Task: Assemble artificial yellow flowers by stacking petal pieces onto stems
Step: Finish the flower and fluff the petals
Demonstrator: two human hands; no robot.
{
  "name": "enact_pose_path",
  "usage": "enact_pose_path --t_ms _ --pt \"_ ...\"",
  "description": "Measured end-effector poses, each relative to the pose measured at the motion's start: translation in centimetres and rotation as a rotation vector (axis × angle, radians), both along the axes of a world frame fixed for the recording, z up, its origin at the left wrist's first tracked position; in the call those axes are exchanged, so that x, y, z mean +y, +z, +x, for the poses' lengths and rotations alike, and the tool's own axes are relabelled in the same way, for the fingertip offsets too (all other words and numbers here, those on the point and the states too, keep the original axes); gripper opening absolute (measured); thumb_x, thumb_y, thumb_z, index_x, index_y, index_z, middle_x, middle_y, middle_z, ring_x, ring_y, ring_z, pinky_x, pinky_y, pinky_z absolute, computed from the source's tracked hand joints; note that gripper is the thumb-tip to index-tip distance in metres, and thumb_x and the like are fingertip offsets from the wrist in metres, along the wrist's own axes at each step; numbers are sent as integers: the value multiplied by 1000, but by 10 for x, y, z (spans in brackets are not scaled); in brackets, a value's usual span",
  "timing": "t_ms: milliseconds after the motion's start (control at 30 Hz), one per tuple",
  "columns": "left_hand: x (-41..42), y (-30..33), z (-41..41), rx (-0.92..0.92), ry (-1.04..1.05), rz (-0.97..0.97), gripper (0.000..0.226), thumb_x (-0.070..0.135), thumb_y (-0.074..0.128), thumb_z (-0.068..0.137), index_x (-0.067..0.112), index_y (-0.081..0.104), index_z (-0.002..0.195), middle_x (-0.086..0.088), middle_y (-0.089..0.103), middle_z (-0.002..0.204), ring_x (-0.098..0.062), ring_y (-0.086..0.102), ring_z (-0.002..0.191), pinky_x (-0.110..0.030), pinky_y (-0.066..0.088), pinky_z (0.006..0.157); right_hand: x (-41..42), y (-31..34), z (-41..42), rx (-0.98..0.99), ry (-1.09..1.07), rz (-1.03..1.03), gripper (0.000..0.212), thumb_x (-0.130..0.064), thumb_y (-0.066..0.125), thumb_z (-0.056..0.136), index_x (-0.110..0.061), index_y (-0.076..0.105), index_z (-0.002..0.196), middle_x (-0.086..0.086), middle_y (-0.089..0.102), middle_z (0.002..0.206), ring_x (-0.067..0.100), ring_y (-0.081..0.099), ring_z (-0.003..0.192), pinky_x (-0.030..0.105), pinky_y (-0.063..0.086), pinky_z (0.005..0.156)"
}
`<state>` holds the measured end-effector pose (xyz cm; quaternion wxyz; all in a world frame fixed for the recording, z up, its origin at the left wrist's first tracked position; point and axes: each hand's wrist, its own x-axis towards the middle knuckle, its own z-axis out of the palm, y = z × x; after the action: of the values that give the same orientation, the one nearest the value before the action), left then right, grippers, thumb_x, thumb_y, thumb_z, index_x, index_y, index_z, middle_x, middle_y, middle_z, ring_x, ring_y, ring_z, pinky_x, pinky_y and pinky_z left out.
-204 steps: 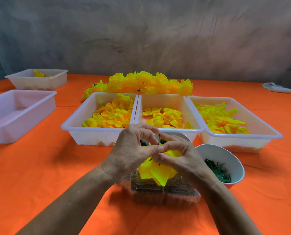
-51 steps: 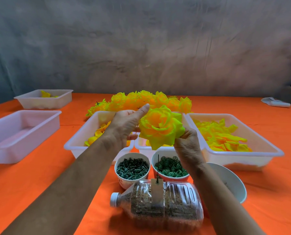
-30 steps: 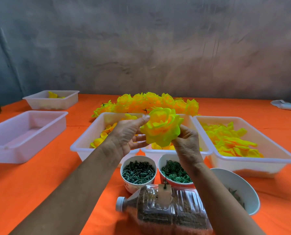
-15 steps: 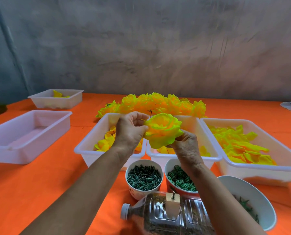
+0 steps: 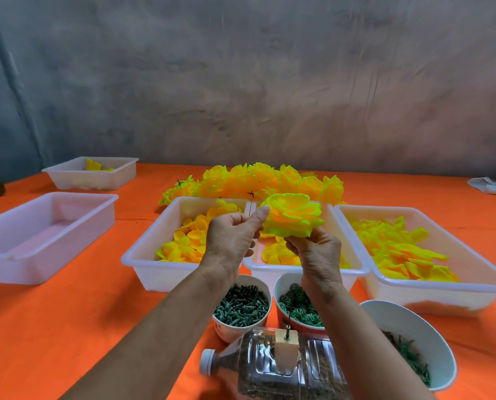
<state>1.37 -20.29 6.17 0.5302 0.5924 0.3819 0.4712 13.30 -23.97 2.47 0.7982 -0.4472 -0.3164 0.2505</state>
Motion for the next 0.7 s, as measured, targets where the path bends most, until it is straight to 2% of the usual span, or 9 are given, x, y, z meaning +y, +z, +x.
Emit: enact_pose_path --t_ms 200,267,300,333,367,467,533,600,700 --pt "1 1 4 -10 33 -74 21 22 72 82 12 57 72 -3 57 69 -14 43 56 -23 35 48 0 -2 2 -21 36 29 29 15 64 76 -13 68 74 -7 66 57 8 51 58 22 46 54" --pt "4 2 4 -34 45 -89 18 15 72 82 14 58 72 -2 56 68 -14 43 57 -23 36 48 0 -2 2 -29 53 30 27 18 64 74 -8 68 79 6 70 64 13 54 68 30 47 60" --pt "6 2 5 -37 51 -73 18 12 72 82 15 58 71 -2 56 67 -13 44 57 -22 37 48 1 -3 2 -28 50 27 26 21 62 73 -4 67 80 18 69 68 17 52 72 34 47 64" --pt "7 1 5 -33 60 -42 19 8 71 82 15 58 70 -2 56 66 -12 46 58 -21 39 47 3 -4 3 -27 43 22 26 23 61 72 -1 67 80 30 65 73 20 50 75 38 44 66" --pt "9 1 6 -24 66 -3 21 5 69 83 15 57 69 -2 56 66 -12 48 58 -17 41 45 4 -5 3 -28 38 16 25 25 59 72 1 66 79 35 61 73 22 48 77 40 42 69" --pt "11 1 8 -8 51 83 23 1 64 85 14 55 68 -5 57 67 -13 50 58 -11 41 43 8 -8 3 -41 39 -1 25 24 59 74 -1 65 74 18 60 71 23 45 78 38 40 67" --pt "14 0 9 -13 45 103 22 0 62 87 14 55 70 -5 57 66 -12 49 55 -11 40 42 11 -9 4 -50 34 -6 29 23 61 73 -5 66 71 9 63 59 19 47 71 31 43 60" --pt "16 -1 10 -30 49 88 20 1 61 87 14 56 73 -5 55 66 -11 48 53 -12 39 40 11 -8 4 -69 35 1 33 21 63 72 -11 68 71 -6 66 56 12 51 62 23 46 53" --pt "18 -3 10 -55 52 55 19 -2 61 86 13 58 76 -4 55 65 -11 48 51 -12 39 40 11 -8 4 -83 37 4 34 21 63 72 -12 69 70 -8 67 57 10 52 59 21 47 53"
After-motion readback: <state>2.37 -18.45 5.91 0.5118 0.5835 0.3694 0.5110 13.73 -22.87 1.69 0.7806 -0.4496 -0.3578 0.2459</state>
